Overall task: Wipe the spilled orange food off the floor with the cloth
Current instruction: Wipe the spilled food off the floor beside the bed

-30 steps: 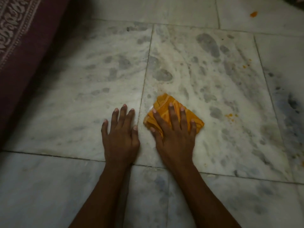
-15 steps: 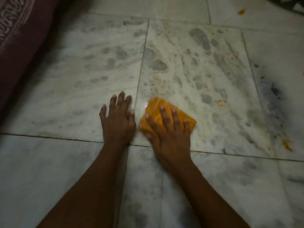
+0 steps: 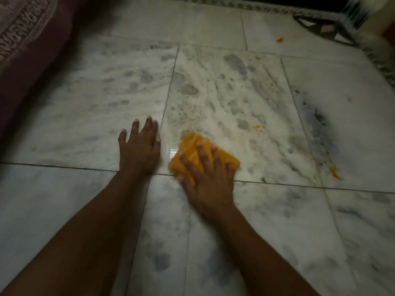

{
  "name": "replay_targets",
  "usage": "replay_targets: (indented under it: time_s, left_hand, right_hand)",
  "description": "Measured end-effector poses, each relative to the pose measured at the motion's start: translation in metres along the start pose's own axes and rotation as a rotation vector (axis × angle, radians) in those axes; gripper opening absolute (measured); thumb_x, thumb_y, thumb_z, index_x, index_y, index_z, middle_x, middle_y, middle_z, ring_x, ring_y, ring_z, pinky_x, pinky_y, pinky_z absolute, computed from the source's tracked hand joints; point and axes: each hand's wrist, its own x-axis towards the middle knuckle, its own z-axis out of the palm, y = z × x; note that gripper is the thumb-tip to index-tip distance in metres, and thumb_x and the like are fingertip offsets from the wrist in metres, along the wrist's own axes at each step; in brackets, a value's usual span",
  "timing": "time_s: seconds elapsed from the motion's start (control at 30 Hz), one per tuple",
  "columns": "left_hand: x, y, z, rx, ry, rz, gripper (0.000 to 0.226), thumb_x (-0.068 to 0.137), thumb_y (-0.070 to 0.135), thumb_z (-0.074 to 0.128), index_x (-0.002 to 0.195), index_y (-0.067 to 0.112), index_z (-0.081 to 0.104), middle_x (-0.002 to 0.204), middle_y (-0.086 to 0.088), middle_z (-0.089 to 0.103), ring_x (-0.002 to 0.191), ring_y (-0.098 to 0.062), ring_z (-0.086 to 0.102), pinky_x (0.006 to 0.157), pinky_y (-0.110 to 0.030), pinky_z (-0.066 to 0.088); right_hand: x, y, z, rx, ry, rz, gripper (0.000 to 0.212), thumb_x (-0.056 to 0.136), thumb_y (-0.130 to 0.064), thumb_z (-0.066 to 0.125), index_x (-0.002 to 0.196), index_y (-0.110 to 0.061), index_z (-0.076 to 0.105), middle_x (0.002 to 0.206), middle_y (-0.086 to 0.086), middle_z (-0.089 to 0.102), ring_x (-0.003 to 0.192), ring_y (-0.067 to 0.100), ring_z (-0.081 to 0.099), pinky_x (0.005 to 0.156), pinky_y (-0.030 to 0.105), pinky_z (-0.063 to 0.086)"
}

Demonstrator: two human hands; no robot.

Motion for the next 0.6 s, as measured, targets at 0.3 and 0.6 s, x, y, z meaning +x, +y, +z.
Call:
replay_targets:
  time_s: [0.3,0.6]
  left_hand:
    - [-0.146,0.042,0.019,0.000,0.006,0.117,0.064,0.102,0.050,0.022,0.164,0.037,0.020,0.173,0.014,0.011,0.159,-0.015,0.011,0.124,-0.052,0.018]
    - [-0.140,0.086,0.009,0.003,-0.124,-0.066,0.075,0.095,0.054,0.003,0.166,0.032,0.007,0.174,0.010,-0.005,0.162,-0.028,0.000,0.125,-0.062,0.007]
  right_hand:
    - [0.000,0.054,-0.015,-0.020,-0.013,0.409,0.053,0.095,-0.065,0.041,0.145,-0.051,0.053,0.162,0.004,0.046,0.145,0.042,0.043,0.107,0.060,0.024]
    - [-0.107,0.120,-0.070,-0.048,-0.111,0.116,0.056,0.096,-0.075,0.035,0.151,-0.063,0.034,0.170,-0.008,0.030,0.152,0.029,0.038,0.110,0.058,0.033]
